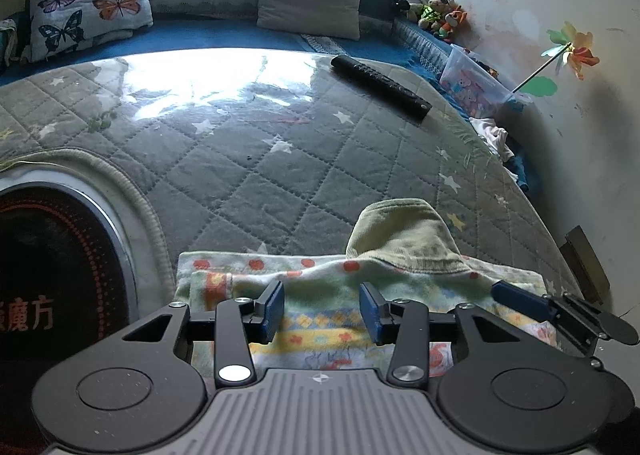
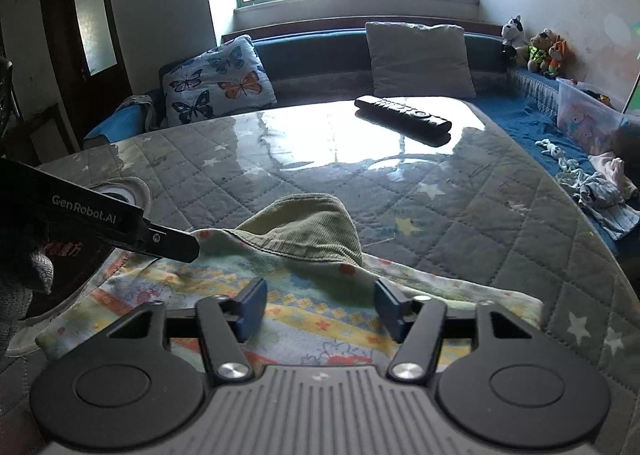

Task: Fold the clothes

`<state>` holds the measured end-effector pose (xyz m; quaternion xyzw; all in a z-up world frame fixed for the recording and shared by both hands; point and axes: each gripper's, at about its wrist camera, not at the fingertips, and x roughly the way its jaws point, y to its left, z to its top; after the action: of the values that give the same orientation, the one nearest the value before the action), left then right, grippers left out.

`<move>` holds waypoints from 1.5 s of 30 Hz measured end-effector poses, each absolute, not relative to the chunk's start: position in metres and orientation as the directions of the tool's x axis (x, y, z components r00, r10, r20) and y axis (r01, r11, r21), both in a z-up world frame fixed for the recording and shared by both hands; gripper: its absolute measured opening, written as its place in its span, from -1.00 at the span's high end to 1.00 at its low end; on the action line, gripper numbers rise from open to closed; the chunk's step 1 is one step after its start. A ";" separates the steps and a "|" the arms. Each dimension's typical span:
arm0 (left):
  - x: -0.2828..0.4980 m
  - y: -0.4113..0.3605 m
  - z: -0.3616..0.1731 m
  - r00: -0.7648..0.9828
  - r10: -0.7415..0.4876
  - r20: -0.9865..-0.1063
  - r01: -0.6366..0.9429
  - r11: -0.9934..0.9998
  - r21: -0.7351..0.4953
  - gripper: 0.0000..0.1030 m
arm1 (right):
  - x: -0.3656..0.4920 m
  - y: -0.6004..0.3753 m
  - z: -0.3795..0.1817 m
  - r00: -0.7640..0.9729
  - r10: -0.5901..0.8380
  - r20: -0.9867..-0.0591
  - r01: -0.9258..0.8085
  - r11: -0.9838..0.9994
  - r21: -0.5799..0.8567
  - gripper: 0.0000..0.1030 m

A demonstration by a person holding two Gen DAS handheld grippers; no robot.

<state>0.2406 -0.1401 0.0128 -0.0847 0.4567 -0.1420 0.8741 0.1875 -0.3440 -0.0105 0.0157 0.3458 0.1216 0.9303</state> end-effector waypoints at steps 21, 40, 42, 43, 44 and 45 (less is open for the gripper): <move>0.164 -0.127 0.033 0.633 -0.286 -0.719 0.222 0.957 -0.185 -0.63 | 0.125 -0.336 -0.005 0.775 0.165 -0.611 -0.147 0.986 0.080 -1.00; 0.101 -0.107 0.040 0.716 -0.308 -0.626 0.289 0.948 -0.136 -1.00 | 0.082 -0.326 -0.009 0.801 0.108 -0.589 -0.083 0.994 0.069 -1.00; 0.096 -0.107 0.039 0.717 -0.300 -0.629 0.293 0.949 -0.118 -1.00 | 0.079 -0.323 -0.009 0.802 0.103 -0.589 -0.080 0.995 0.066 -1.00; 0.093 -0.107 0.038 0.718 -0.296 -0.630 0.295 0.949 -0.110 -1.00 | 0.076 -0.322 -0.010 0.804 0.099 -0.587 -0.076 0.995 0.064 -1.00; 0.090 -0.106 0.037 0.720 -0.292 -0.630 0.295 0.950 -0.102 -1.00 | 0.075 -0.321 -0.010 0.805 0.093 -0.586 -0.070 0.996 0.061 -1.00; 0.088 -0.105 0.036 0.721 -0.287 -0.630 0.296 0.950 -0.094 -1.00 | 0.073 -0.320 -0.010 0.806 0.087 -0.586 -0.064 0.996 0.059 -1.00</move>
<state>0.0876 -0.1052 0.0358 0.0065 0.3386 -0.1572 0.9277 0.0731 -0.3196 -0.0098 0.0180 0.3091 0.0397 0.9500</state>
